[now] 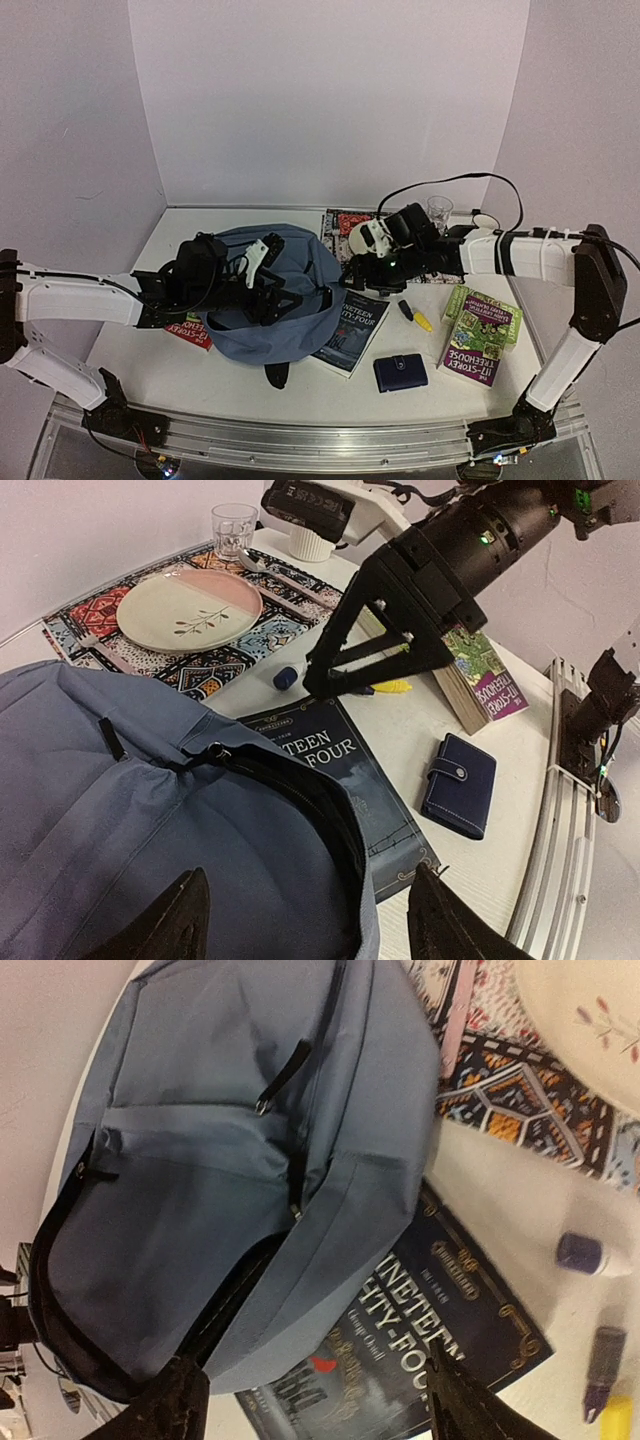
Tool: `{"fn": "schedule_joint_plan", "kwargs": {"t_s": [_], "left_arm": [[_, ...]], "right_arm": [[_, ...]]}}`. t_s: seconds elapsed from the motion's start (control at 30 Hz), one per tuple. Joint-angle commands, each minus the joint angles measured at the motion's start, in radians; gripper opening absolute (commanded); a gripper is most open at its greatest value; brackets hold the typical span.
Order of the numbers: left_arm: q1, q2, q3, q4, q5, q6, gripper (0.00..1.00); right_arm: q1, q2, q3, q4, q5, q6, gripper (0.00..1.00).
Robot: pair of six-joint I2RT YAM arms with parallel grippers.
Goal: Pack the student bag
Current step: Hold the largest pocket of the student bag.
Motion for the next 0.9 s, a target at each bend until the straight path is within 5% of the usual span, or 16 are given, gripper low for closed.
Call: {"fn": "schedule_joint_plan", "kwargs": {"t_s": [0.0, 0.23, 0.43, 0.6, 0.87], "left_arm": [[-0.026, 0.035, 0.051, -0.043, -0.002, 0.013, 0.70], [-0.067, 0.068, 0.048, -0.107, -0.044, 0.057, 0.71], [-0.086, 0.089, 0.030, -0.109, -0.071, 0.033, 0.71], [-0.086, 0.059, 0.024, -0.110, -0.127, 0.002, 0.71], [-0.086, 0.136, 0.171, -0.185, -0.182, -0.044, 0.73]], "right_arm": [[0.092, 0.031, 0.018, 0.023, -0.001, 0.147, 0.80], [0.126, 0.113, 0.000, 0.035, 0.020, 0.207, 0.76], [0.130, 0.122, -0.097, 0.131, 0.019, 0.161, 0.29], [0.134, 0.117, -0.198, 0.272, 0.004, 0.105, 0.00], [0.140, 0.038, -0.215, 0.453, -0.032, 0.032, 0.00]]}}
